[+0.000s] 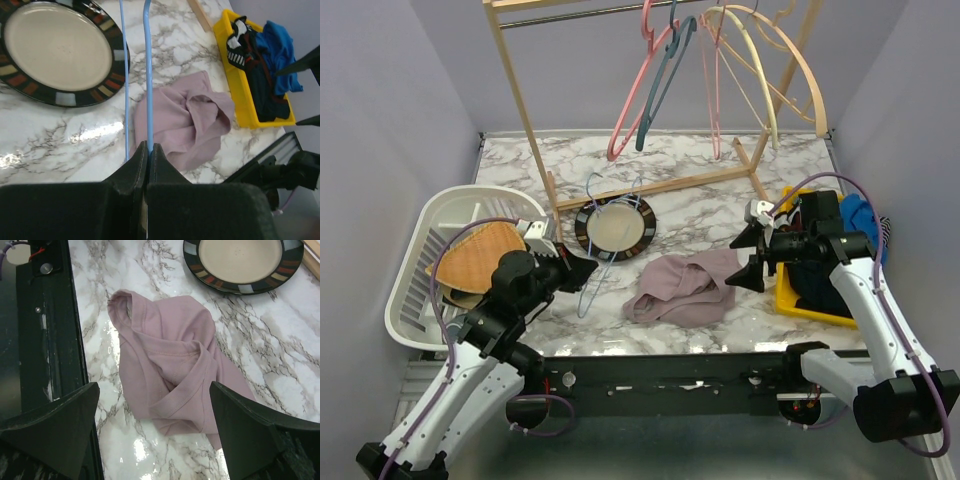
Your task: Place the tank top on the hanger
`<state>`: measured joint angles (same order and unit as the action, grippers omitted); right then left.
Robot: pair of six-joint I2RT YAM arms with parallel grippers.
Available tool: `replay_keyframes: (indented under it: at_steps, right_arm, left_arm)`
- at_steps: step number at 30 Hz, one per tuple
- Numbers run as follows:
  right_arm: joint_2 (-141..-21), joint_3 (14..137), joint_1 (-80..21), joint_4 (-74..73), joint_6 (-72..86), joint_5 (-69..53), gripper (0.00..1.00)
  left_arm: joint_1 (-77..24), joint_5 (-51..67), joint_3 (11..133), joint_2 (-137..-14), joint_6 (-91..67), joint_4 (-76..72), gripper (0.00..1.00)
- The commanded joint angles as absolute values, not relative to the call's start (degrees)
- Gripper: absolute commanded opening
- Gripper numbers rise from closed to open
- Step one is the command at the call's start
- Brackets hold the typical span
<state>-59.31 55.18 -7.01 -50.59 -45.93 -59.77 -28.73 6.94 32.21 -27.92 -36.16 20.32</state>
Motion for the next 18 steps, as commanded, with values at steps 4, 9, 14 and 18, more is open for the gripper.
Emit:
replay_keyframes:
  at_steps: [4, 9, 14, 18]
  right_arm:
    - [-57.22, 57.31, -6.68, -54.68, -55.28, -62.93, 1.0]
    - [-57.21, 58.53, -6.68, -55.18, -58.7, -66.88, 1.0]
    - [-59.94, 62.05, -6.68, -62.82, -66.24, -71.71, 1.0]
    - [-59.77, 61.7, -6.68, -61.53, -65.13, -70.76, 1.0]
  left_arm:
    - [-28.74, 25.03, 31.99, -30.32, -34.02, 17.85, 0.0]
    - [-29.44, 33.39, 32.25, -33.21, -32.17, 15.47, 0.0]
    - [-34.44, 36.65, 32.34, -38.14, -32.43, 10.12, 0.0]
    - [-43.74, 34.37, 35.93, -44.55, -30.33, 8.35, 0.0]
